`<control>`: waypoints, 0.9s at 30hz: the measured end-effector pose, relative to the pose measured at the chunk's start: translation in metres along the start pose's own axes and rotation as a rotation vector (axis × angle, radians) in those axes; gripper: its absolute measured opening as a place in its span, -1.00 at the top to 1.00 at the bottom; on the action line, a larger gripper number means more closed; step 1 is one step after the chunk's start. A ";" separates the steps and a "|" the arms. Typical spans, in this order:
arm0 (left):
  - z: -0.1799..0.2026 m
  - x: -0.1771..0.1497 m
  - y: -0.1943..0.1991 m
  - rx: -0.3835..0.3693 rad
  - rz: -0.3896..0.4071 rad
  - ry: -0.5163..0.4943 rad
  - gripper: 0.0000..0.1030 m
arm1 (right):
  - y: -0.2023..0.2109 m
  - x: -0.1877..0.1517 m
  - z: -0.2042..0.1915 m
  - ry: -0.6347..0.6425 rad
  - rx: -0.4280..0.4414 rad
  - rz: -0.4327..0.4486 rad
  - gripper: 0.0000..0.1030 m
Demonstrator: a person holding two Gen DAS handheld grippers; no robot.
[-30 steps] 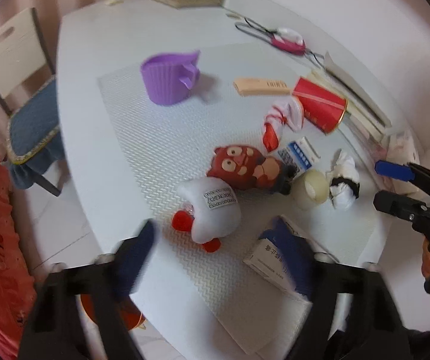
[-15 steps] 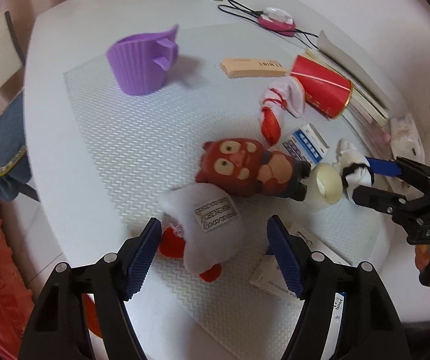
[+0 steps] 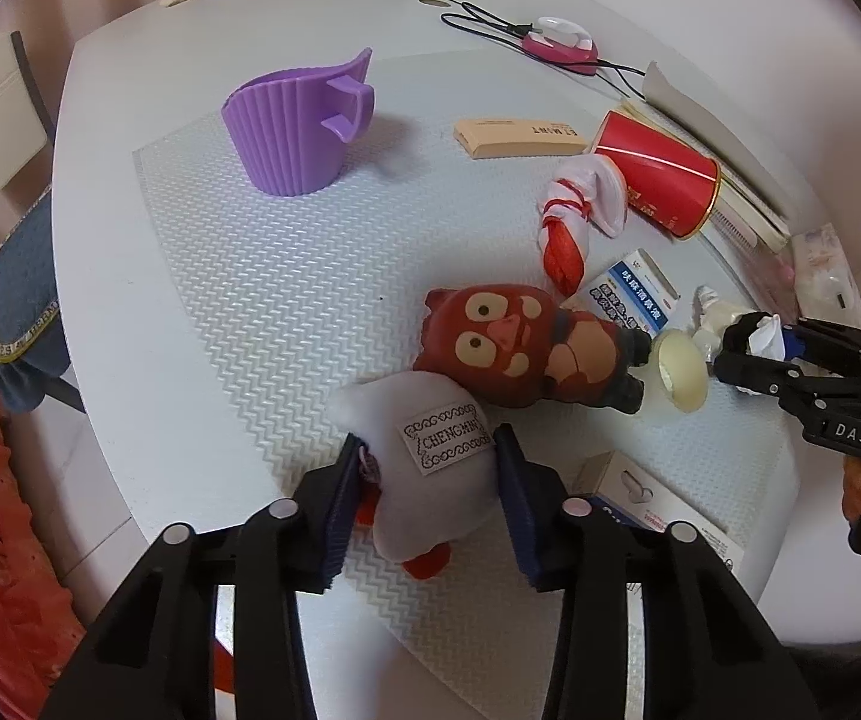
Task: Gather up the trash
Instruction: 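Grasp the white plush toy with the left tool while the right tool grasps the white sock, then carry the plush toy and sock with both tools over the orange bin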
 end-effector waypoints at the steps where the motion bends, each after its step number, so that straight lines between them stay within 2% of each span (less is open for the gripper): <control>1: 0.002 -0.001 0.001 -0.009 -0.003 0.008 0.18 | 0.003 0.001 -0.001 -0.005 0.012 0.004 0.21; 9: 0.013 -0.012 0.032 -0.021 0.009 0.027 0.18 | 0.037 0.007 -0.024 0.009 0.106 0.031 0.22; 16: 0.033 -0.015 0.083 -0.033 0.074 0.028 0.18 | 0.076 0.014 -0.069 0.074 0.207 0.050 0.22; 20: 0.033 -0.018 0.116 -0.014 0.123 0.050 0.18 | 0.097 0.019 -0.104 0.116 0.288 0.056 0.22; 27: 0.010 -0.041 0.170 0.071 0.191 0.126 0.18 | 0.111 0.023 -0.188 0.261 0.424 0.042 0.22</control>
Point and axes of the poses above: each gripper's, at about its wrist camera, not at the fingertips, and y roughly against the way its jaws point, z to its right, x to its top, the point moved 9 cm from there along -y, roughly the way its jaws point, and after that the axes turned 8 degrees about z, right-handed, at the moved point
